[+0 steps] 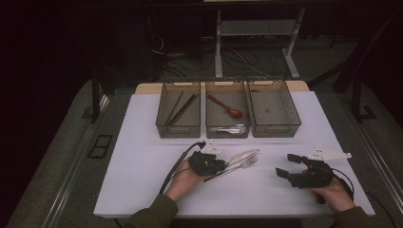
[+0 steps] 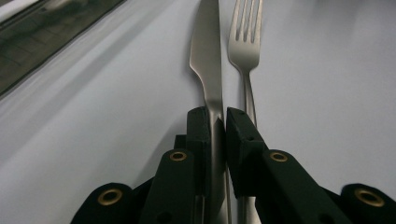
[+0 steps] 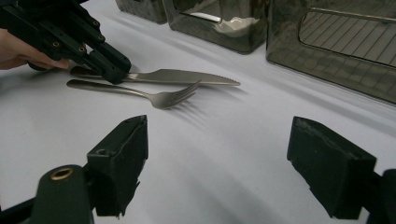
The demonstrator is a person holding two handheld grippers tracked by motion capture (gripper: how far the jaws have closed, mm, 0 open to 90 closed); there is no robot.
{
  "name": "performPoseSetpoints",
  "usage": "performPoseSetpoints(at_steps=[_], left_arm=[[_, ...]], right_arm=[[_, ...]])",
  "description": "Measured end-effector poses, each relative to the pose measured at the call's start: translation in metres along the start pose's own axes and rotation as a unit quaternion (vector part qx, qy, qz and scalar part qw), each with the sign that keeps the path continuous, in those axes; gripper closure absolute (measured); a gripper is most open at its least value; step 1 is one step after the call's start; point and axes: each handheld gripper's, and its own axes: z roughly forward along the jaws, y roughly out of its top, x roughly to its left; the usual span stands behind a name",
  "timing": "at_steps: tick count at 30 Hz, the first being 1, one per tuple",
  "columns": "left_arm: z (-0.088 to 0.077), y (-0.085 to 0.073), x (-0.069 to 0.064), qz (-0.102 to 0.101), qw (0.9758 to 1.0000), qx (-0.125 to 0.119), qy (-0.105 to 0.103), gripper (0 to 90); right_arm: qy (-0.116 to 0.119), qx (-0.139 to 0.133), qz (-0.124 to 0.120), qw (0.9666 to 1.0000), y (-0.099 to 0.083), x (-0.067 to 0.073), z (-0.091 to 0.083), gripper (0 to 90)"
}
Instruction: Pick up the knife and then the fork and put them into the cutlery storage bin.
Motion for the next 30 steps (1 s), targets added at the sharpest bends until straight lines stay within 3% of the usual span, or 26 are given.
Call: performPoseSetpoints(at_steps=[11,23,30], left_arm=[[-0.022,0.009,0.0,0.0,0.9985,-0.054,0.009,79.2],[-0.044,0.018,-0.002,0.006,0.994,-0.108,0.016,79.2],[-0.057,0.02,-0.002,-0.003,0.9909,-0.133,0.019,79.3]], right_arm=[[-0.001,-0.005,-0.001,1.0,0.001,0.0,-0.001,20.3],[-0.002,-0.007,-0.007,1.0,0.003,0.001,-0.002,20.7],[0.012,-0.005,-0.007,0.9999,0.014,0.004,-0.004,16.8]])
